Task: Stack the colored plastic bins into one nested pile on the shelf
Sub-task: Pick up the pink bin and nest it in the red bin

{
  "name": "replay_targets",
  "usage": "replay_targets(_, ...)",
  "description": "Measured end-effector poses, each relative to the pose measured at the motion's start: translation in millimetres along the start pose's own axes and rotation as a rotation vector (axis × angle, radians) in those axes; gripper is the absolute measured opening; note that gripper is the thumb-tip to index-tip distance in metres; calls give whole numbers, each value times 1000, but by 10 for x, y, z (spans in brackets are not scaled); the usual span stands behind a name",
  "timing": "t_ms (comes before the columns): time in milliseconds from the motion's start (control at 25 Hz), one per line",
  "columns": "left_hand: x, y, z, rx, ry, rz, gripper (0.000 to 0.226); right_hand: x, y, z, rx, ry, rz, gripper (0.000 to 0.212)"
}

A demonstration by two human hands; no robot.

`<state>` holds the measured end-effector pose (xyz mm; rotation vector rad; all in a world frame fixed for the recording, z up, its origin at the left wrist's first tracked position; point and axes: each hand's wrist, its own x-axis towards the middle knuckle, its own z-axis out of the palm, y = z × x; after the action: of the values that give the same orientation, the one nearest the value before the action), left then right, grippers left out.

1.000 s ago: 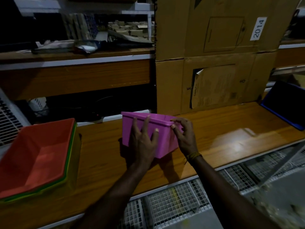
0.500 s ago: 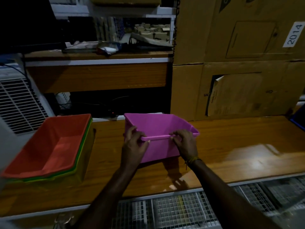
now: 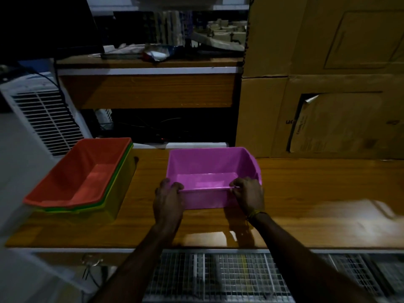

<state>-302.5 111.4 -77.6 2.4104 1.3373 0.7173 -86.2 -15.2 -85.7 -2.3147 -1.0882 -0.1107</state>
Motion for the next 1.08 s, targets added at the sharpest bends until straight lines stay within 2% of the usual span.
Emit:
replay_targets(120,-103,415,164,-120,-99,163,25,-119,-117,48,141,-67,-147,12)
replay_targets(240,-144,514,326,-167,-106,196,24,-95,-177,-62,273,-55,-124,14)
replay_targets(400,-20,356,337,-42,-69,162,31,-51,48,-234,61,0,-134,20)
replay_targets(600,-208,759,440,59,-289,226,43,-143,112,-223,43,-44,-156,31)
replay_targets(680,-329,884,455,-51,-281,267,35,-166,86,-231,68,-45,-174,34)
replay_targets(800,-350,812,411,-224,-242,259,25,-204,113,-261,8,6,-198,20)
replay_targets(880,-330,641,403,-240,-224,299,24,-235,153,-250,-39,31,-153,15)
replay_targets(1080,-266,256,160,-307,-276,289,26,-252,141,-167,-86,-39,-53,20)
